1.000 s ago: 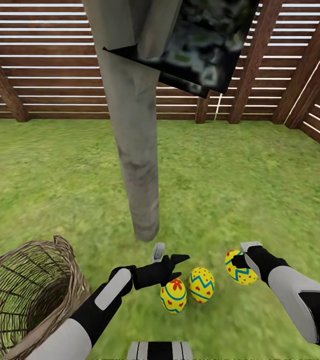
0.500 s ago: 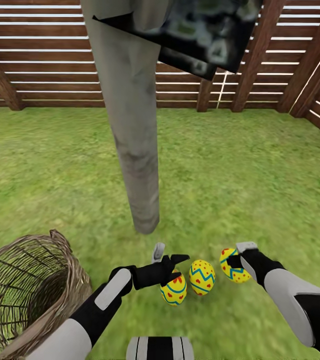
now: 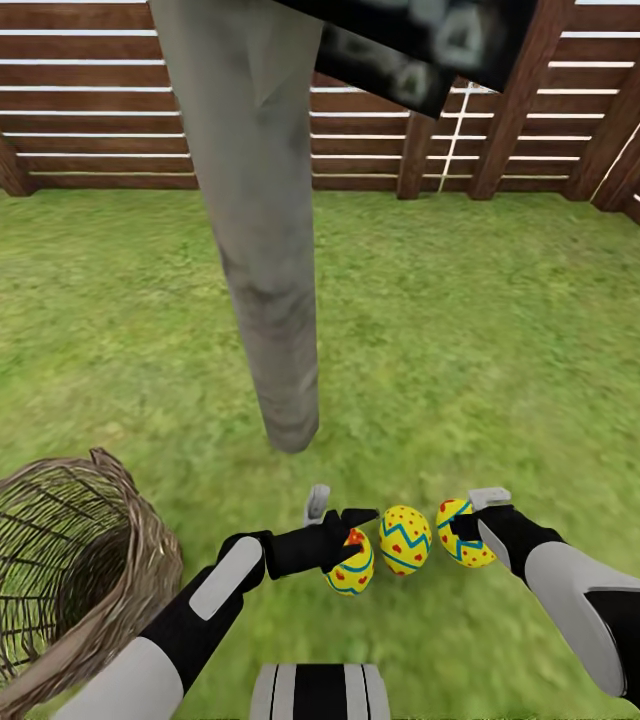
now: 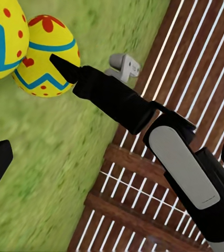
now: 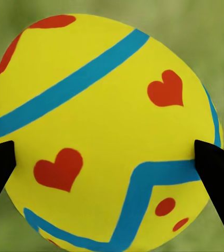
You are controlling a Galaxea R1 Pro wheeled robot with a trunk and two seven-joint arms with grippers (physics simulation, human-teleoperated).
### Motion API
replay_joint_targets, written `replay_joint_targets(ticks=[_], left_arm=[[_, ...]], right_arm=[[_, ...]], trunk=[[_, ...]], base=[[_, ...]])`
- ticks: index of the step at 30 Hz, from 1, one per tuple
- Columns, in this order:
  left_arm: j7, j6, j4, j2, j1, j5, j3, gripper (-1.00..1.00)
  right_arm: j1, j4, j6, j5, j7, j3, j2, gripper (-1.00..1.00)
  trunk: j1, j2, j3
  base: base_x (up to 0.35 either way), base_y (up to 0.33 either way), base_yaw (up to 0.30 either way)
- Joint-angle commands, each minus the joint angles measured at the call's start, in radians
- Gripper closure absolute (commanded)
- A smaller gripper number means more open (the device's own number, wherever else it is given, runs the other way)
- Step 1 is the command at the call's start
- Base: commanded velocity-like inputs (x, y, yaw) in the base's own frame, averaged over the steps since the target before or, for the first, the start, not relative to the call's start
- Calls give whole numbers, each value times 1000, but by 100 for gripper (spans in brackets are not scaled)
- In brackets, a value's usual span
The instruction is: Take the three Easter eggs out of the wicker basket on the lawn in the garden, then place them on the lawn next to a single tree (choose any tree) so that all three eggs are next to the same tree and none are left in the basket.
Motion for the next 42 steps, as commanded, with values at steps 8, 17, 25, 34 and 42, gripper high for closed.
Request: replay_joint_targets(ticks=[8, 17, 25, 34, 42], left_arm=[[-3, 3, 1, 0, -1, 1, 0, -100], [-3, 3, 0, 0, -1, 1, 0, -100], [-3, 3, 7, 0, 0, 1, 0, -100], [-3, 3, 8, -1, -1, 1, 0, -100], [5, 3, 8, -1, -1, 0, 1, -100]], right_arm=[[0, -4, 7, 10, 0, 2, 0, 100], [0, -4, 7, 10, 0, 2, 0, 100], [0, -5, 7, 12, 4, 2, -1, -100], [0, -7, 8, 12, 6, 2, -2, -100], [0, -9, 8, 12, 9, 2, -2, -100]], trunk=[[3, -2, -32], [7, -4, -59], [7, -4, -59], [5, -3, -47], [2, -1, -16]], base=[[0, 0, 0], [0, 0, 0], [0, 0, 0], [0, 0, 0], [0, 0, 0]])
